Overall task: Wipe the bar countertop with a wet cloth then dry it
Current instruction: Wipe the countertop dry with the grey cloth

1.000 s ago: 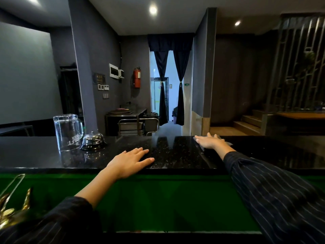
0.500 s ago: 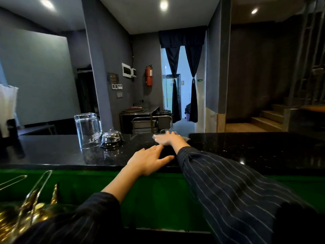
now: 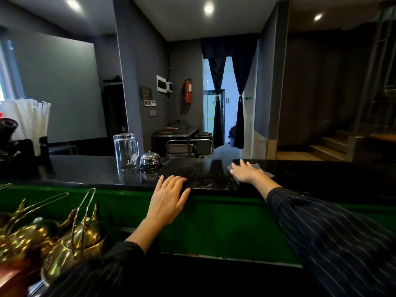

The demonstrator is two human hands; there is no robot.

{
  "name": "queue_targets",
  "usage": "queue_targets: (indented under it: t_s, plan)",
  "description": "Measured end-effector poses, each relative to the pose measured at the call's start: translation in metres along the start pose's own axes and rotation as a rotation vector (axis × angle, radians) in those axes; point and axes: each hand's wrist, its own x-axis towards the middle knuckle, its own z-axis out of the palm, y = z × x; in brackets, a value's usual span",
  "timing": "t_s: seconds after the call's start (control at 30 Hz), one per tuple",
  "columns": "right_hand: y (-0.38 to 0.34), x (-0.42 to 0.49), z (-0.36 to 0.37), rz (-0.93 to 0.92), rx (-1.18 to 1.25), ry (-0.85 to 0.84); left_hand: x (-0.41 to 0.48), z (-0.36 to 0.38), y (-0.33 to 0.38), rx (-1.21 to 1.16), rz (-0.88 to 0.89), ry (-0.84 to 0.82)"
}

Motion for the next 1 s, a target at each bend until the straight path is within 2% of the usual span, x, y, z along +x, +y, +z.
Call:
queue_targets:
  t_s: [0.2, 0.43, 0.53, 0.73, 0.83, 1.0]
  plan:
    - [-0.010, -0.003, 0.003, 0.139, -0.043, 0.071, -0.012, 0.019, 0.005, 0.001, -0.097, 0.091]
    - [-0.043, 0.018, 0.004, 0.084, -0.067, 0.028, -0.007, 0.026, 0.006, 0.020, -0.082, 0.136]
    - [-0.081, 0.033, 0.012, 0.007, -0.080, 0.012, -0.009, 0.018, 0.003, 0.045, -0.031, 0.068]
    - [-0.170, 0.033, 0.033, -0.269, -0.101, -0.045, -0.009, -0.003, 0.003, 0.125, -0.026, -0.168]
    - [-0.170, 0.018, 0.034, -0.325, -0.081, -0.099, -0.009, -0.013, 0.006, 0.185, -0.022, -0.291]
    - [-0.154, -0.016, 0.037, -0.375, -0.108, -0.079, -0.012, -0.025, 0.005, 0.141, 0.013, -0.308]
